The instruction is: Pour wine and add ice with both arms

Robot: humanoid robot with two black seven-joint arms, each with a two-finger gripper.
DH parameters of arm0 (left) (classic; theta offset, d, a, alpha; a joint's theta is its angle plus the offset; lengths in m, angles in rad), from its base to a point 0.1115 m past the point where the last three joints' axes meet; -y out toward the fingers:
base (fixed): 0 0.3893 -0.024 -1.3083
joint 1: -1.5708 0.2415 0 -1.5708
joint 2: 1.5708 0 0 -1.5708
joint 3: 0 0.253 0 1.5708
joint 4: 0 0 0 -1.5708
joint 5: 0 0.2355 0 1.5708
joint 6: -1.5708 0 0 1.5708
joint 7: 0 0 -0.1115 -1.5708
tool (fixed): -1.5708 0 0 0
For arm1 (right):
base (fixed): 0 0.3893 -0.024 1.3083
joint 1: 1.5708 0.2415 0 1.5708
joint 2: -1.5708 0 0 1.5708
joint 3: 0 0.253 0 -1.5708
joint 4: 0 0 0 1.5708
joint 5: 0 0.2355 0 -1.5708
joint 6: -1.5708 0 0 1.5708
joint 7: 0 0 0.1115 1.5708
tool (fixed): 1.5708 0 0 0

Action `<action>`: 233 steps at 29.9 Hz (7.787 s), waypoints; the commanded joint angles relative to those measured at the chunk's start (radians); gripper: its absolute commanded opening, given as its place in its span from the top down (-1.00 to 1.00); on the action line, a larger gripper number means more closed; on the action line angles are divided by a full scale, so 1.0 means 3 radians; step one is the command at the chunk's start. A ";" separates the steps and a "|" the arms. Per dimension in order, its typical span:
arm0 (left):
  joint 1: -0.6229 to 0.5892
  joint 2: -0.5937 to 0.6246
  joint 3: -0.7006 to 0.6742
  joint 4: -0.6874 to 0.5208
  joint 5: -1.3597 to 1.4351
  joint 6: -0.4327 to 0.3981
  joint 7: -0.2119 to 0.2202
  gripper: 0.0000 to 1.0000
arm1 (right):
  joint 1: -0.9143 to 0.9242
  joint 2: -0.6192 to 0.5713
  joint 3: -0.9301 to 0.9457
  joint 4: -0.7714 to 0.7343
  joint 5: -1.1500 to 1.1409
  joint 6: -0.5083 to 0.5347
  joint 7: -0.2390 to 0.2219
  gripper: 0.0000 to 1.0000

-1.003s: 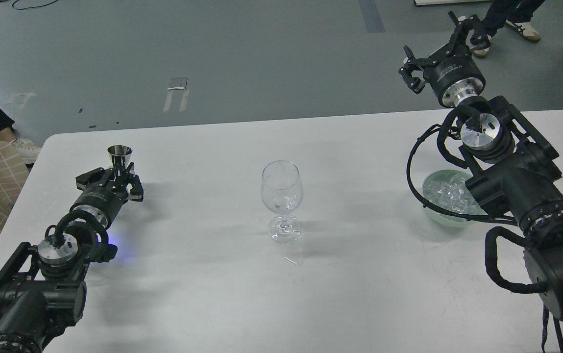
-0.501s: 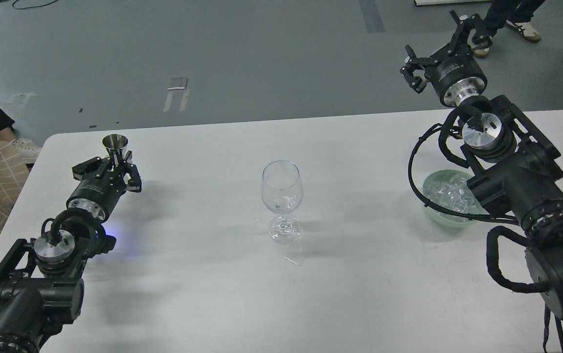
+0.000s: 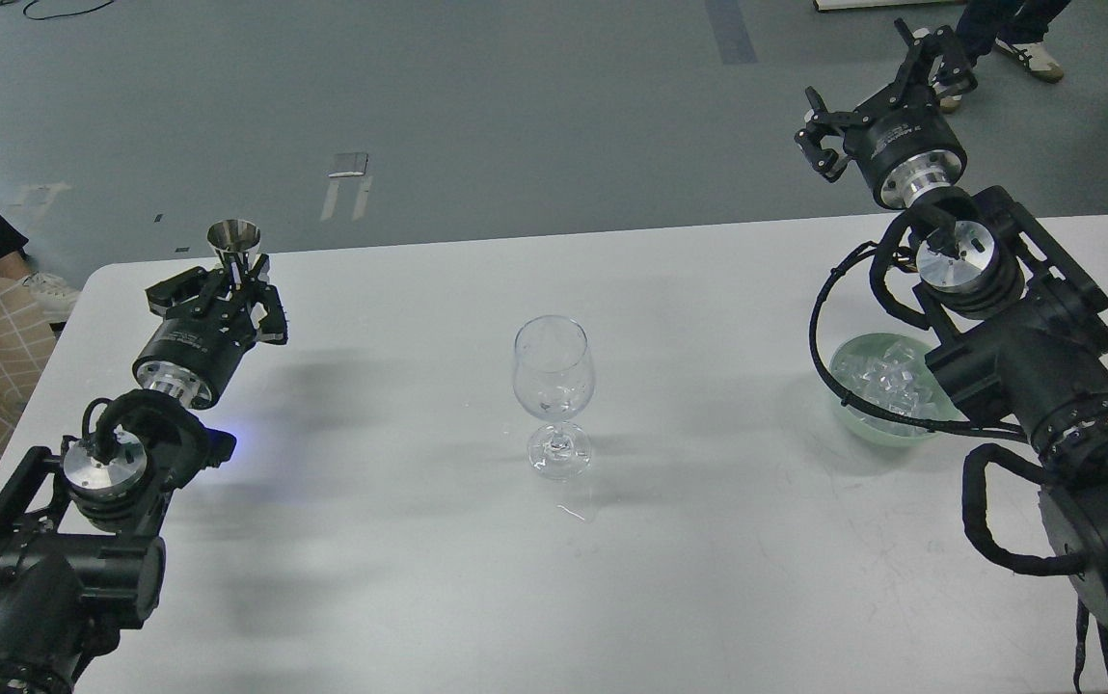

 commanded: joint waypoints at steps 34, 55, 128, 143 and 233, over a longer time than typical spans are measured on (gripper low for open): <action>0.0419 0.0162 0.0216 -0.1388 0.0039 0.0291 0.0215 1.00 | -0.0056 -0.0020 0.0000 0.0015 0.0000 0.0000 0.0000 -1.00; 0.0424 0.0183 0.0456 -0.1665 0.0044 0.0439 0.0169 1.00 | -0.0081 -0.0020 0.0000 0.0020 0.0000 0.0000 0.0000 -1.00; 0.0332 0.0178 0.1004 -0.2181 0.1180 0.0741 0.0297 1.00 | -0.0107 -0.0026 0.0000 0.0015 0.0000 0.0000 0.0000 -1.00; 0.0260 0.0198 0.1009 -0.2217 0.1241 0.0746 0.0343 1.00 | -0.0086 -0.0026 0.0000 0.0035 0.0005 0.0010 0.0000 -1.00; 0.0076 0.0188 0.1316 -0.2340 0.2524 0.0889 0.0583 1.00 | -0.0097 -0.0041 0.0000 0.0035 0.0010 0.0010 0.0000 -1.00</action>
